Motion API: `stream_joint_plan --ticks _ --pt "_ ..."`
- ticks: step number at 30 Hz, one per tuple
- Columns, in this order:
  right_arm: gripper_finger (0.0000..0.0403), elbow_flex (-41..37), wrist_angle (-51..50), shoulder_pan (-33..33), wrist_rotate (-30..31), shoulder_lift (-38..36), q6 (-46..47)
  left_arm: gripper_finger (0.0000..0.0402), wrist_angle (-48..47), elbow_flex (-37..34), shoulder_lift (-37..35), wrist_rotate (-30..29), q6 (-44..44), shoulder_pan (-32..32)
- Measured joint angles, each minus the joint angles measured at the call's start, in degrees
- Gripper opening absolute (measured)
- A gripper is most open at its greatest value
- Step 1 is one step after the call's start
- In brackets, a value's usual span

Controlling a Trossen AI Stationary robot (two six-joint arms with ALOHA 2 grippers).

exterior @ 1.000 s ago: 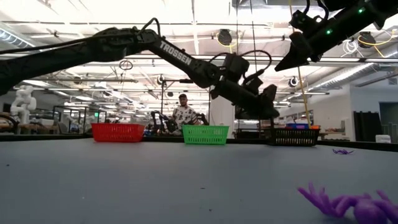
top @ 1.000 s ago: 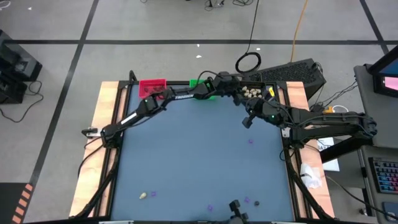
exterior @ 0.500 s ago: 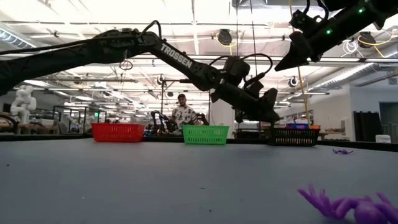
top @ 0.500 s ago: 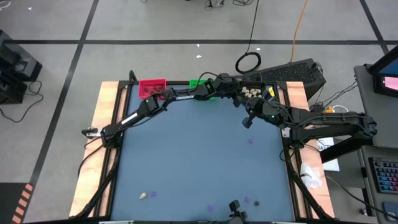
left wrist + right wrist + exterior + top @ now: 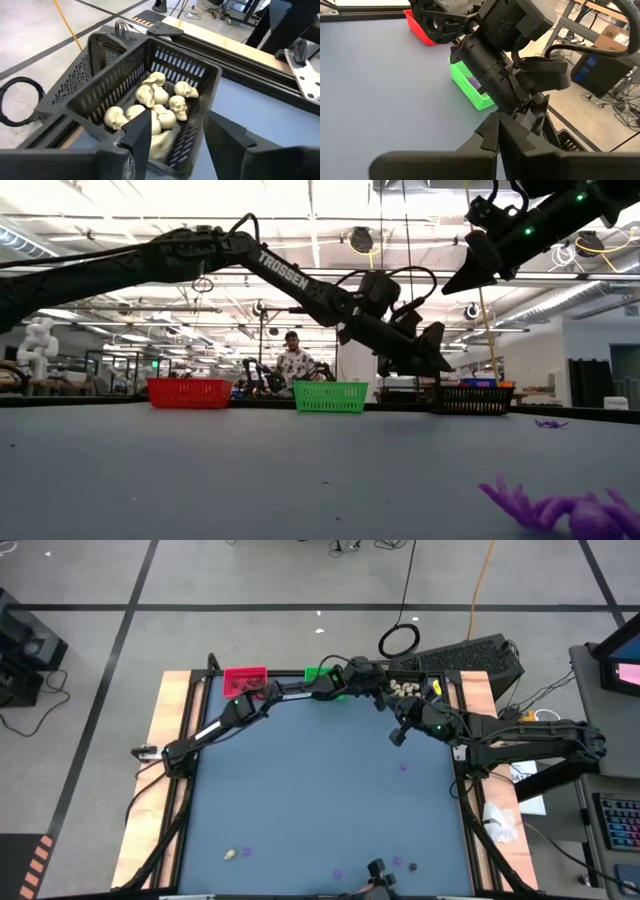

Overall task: Sort Halloween decoration
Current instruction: Put the purple spider toy into the green bin

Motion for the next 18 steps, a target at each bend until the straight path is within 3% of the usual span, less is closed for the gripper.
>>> stream_joint_plan --ticks 5,12,15,18 --pt "0.0 0.0 0.02 0.0 -0.01 0.0 0.02 0.0134 -1.13 -0.07 -2.62 0.0 4.46 0.18" --pt "0.0 0.0 -0.13 0.71 -0.04 0.0 -0.3 0.0016 -2.16 -0.04 -6.06 0.16 7.51 -1.11" --pt "0.0 0.0 0.09 1.64 -0.05 0.0 -0.93 0.0007 -1.01 -1.06 -6.06 -0.38 7.34 -2.48" --pt "0.0 -0.02 0.04 2.55 -0.17 0.0 -1.12 0.0005 4.72 -6.02 -6.1 -4.97 7.3 -3.91"
